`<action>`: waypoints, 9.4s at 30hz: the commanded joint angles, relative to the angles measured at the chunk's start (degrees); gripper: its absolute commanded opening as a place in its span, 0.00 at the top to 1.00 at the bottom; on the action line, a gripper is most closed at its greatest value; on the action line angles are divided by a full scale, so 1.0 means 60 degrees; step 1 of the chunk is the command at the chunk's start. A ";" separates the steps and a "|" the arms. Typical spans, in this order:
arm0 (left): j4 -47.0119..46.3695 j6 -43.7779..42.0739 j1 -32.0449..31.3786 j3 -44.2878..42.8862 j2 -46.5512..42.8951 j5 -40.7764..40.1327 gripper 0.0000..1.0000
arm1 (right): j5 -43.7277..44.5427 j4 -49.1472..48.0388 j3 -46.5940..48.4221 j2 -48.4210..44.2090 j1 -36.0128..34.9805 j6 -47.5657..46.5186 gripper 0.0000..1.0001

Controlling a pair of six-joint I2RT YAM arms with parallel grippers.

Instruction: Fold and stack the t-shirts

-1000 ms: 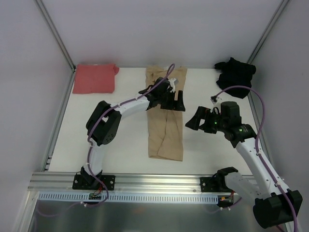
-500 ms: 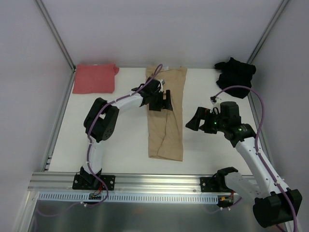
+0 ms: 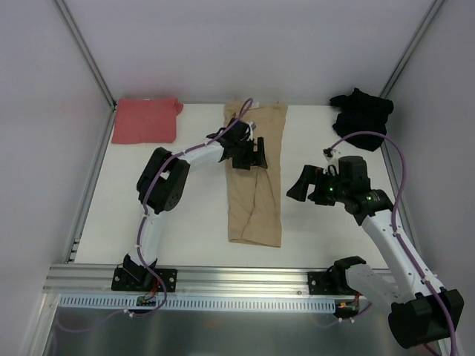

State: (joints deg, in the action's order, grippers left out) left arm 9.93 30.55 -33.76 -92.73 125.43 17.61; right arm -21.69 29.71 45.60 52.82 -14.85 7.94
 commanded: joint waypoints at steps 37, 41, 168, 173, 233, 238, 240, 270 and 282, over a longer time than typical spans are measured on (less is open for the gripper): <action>0.0102 0.0490 0.0060 -0.1318 0.1215 0.0523 0.67 | 0.0041 0.0306 -0.0203 -0.0102 0.0205 -0.0401 0.00; 0.0102 0.0490 0.0060 -0.1318 0.1157 0.0552 1.00 | 0.0027 0.0277 -0.0233 -0.0058 0.0205 -0.0387 0.01; -0.1200 0.2892 -0.4305 1.0983 -0.9859 -0.2568 0.01 | -0.2024 -0.2797 -0.5402 -0.1669 -0.0645 0.2103 0.01; -0.2065 0.3229 -0.4291 1.1835 -1.0182 -0.2860 0.01 | -0.2170 -0.3894 -0.5871 -0.1305 -0.0995 0.2687 0.00; -0.0871 0.3171 -0.4320 1.0958 -1.0355 -0.3270 0.01 | 0.3668 0.1052 -0.0235 0.1663 -0.6367 0.2294 0.01; 0.2059 0.3302 -0.4568 0.9934 -1.2300 -0.4599 0.01 | 0.4991 0.1638 0.1418 0.3572 -0.7119 0.2338 0.00; 0.3715 0.3376 -0.4715 0.9307 -1.2772 -0.5129 0.01 | 0.5431 0.1916 0.1889 0.4361 -0.7222 0.2353 0.00; 0.5932 0.2937 -0.4833 0.8936 -1.4649 -0.5893 0.01 | 0.6325 0.1727 0.3957 0.8218 -0.8189 0.3744 0.37; 0.6035 0.2995 -0.4833 0.9053 -1.4840 -0.5966 0.01 | 0.6164 0.1434 0.3664 0.8424 -0.8335 0.3935 0.70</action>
State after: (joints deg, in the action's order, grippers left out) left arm 45.43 48.84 -61.95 -39.18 37.04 -17.15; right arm 14.72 38.81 67.79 103.35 -64.27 29.91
